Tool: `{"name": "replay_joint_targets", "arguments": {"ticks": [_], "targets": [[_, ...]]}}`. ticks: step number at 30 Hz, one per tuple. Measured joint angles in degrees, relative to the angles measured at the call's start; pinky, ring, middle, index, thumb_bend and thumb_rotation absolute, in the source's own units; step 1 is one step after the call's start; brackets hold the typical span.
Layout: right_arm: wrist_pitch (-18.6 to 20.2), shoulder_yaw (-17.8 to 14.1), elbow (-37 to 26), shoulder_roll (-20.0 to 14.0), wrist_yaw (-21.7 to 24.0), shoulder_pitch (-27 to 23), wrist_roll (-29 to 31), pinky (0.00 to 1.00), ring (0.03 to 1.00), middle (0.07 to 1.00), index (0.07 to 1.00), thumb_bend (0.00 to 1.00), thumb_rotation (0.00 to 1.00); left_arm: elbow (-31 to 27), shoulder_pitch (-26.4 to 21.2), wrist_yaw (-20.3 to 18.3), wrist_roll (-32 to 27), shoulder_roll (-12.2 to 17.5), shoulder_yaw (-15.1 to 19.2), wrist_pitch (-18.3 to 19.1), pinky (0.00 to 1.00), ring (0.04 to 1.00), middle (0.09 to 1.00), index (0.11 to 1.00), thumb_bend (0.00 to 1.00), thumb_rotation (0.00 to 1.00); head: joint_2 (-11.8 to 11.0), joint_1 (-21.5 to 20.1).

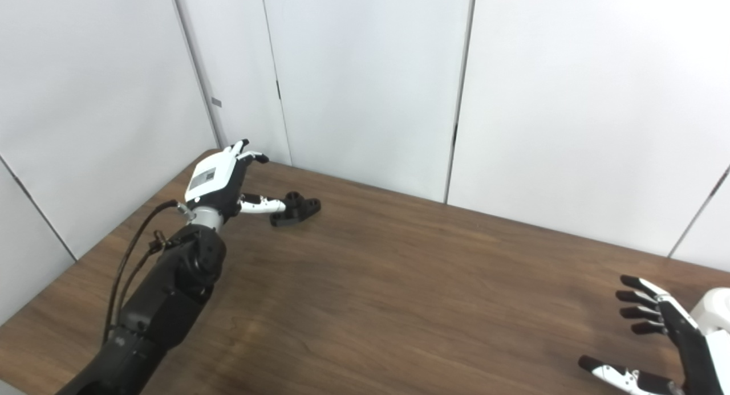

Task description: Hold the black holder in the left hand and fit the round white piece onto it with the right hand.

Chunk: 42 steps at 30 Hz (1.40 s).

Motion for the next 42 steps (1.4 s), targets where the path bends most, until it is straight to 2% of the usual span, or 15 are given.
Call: {"name": "replay_joint_targets", "arguments": {"ticks": [9,15,18,24,33,42], "targets": [[0.1,-0.3,-0.4,-0.8,0.3,0.3,0.2,0.57,0.655,0.728,0.789,0.69,0.00,4.4,-0.8,-0.4,-0.3,0.5,-2.4,1.4,0.99,1.000,1.000,0.762,1.00,0.39,0.6,-0.5],[0.2,-0.3,-1.1,-0.8,0.5,0.5,0.2,0.56,0.658,0.728,0.793,0.68,0.00,6.5,-0.9,-0.4,-1.9,0.6,-3.3,-0.8,0.95,1.000,1.000,0.701,1.00,0.38,1.0,-1.0],[0.3,-0.3,-1.8,-0.9,0.7,0.6,0.0,0.56,0.653,0.727,0.792,0.68,0.00,8.7,-1.2,-0.3,-3.0,0.5,-3.6,-1.5,0.99,1.000,1.000,0.688,1.00,0.35,1.1,-1.2],[0.5,-0.3,-2.4,-1.0,1.0,0.8,-0.2,0.56,0.649,0.723,0.787,0.68,0.00,11.4,-2.1,-0.1,-3.7,0.5,-4.5,-2.0,1.00,1.000,1.000,0.681,1.00,0.35,1.2,-1.4],[2.4,-0.5,-3.5,-1.1,1.6,1.3,-0.3,0.56,0.651,0.722,0.789,0.69,0.00,16.4,-3.7,2.6,-5.1,-0.3,-5.2,-3.1,1.00,1.000,1.000,0.667,1.00,0.33,1.5,-1.6],[2.4,-0.6,-4.1,-1.2,1.7,1.6,-0.5,0.55,0.643,0.716,0.782,0.68,0.00,20.1,-5.1,4.9,-6.1,-0.3,-5.9,-4.6,1.00,1.000,1.000,0.669,1.00,0.33,1.8,-2.1]]}}
